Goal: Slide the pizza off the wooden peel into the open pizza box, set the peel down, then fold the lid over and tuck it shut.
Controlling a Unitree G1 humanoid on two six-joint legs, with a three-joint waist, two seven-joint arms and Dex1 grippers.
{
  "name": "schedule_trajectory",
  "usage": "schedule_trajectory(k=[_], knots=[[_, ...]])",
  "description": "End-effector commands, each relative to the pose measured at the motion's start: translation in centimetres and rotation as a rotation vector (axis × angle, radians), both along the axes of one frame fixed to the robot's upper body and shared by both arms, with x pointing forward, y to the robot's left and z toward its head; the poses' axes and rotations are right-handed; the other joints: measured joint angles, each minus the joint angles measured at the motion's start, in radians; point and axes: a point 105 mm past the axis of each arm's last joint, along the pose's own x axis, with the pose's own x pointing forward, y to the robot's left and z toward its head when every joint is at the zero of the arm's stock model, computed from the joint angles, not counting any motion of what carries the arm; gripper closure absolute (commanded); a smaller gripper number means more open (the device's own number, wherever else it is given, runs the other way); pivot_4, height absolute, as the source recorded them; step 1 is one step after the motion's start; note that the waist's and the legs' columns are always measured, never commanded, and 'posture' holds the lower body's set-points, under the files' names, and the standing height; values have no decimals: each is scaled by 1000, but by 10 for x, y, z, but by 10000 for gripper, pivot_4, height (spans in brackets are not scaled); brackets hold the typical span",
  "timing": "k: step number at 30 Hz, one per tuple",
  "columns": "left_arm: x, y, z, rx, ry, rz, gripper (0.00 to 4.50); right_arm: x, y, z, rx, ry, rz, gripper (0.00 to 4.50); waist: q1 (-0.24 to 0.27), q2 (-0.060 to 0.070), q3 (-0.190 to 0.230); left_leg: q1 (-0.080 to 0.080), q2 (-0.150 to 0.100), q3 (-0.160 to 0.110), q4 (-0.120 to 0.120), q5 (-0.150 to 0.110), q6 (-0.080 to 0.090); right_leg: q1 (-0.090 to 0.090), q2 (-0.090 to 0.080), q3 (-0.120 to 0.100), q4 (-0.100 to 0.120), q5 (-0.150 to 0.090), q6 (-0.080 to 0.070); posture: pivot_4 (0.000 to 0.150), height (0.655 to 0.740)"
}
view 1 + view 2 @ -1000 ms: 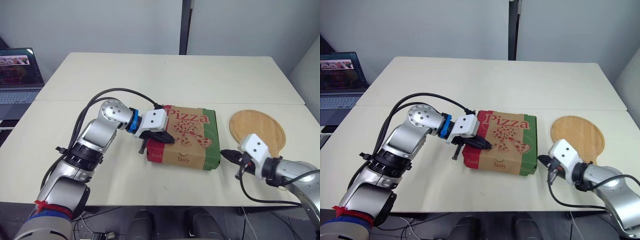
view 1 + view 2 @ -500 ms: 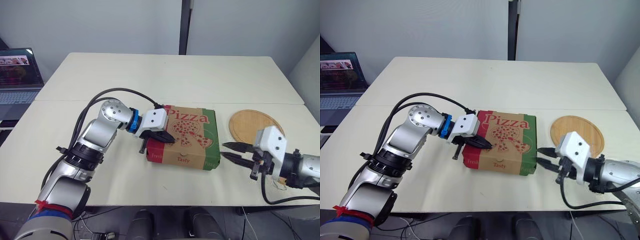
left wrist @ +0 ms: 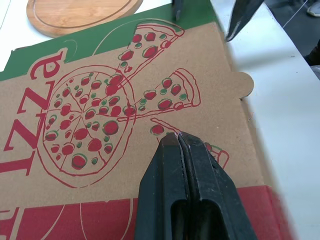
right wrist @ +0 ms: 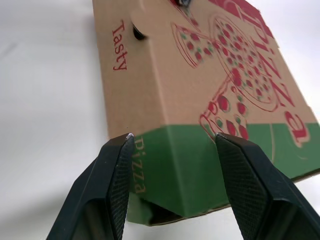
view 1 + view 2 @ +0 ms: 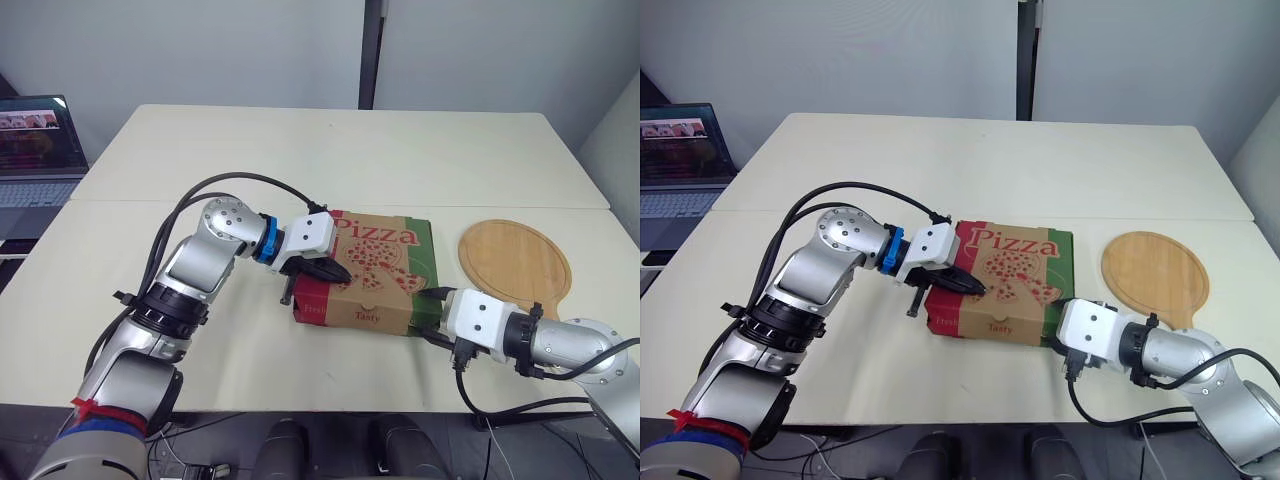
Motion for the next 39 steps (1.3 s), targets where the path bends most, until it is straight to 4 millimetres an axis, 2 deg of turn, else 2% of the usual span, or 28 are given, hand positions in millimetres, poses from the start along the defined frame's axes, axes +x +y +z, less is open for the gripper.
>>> schedule_trajectory(k=[1,15,21,29,33,36,39], knots=[[-2,-2,14,-22,-41,-24,45000,6,1,19,23,-99,-3,17280,-1,0,0,0,0,0,0,0,0,0,0,0,0,0,0,1500,7400],[-6,-3,15,-6,-40,-59,45000,11,2,34,110,-91,-34,17280,-1,0,0,0,0,0,0,0,0,0,0,0,0,1,-1,1500,7400],[-6,-3,16,-4,-45,-61,45000,12,2,28,92,-82,-45,17280,-1,0,0,0,0,0,0,0,0,0,0,0,0,1,-1,1500,7400],[-9,2,-3,53,-41,-55,45000,4,4,19,91,-32,-42,17280,-1,0,0,0,0,0,0,0,0,0,0,0,0,1,-1,1500,7400],[-10,5,-11,74,-43,-50,45000,0,-1,26,131,0,-51,17280,-1,0,0,0,0,0,0,0,0,0,0,0,0,1,-1,1500,7400],[-10,4,-12,61,-35,-43,45000,-4,-1,38,225,51,-41,17280,-1,0,0,0,0,0,0,0,0,0,0,0,0,1,-1,1500,7400],[-9,2,-9,43,-38,-35,45000,5,4,38,258,53,-60,17280,-2,0,0,0,0,0,0,0,0,0,0,0,1,1,-2,1500,7400]])
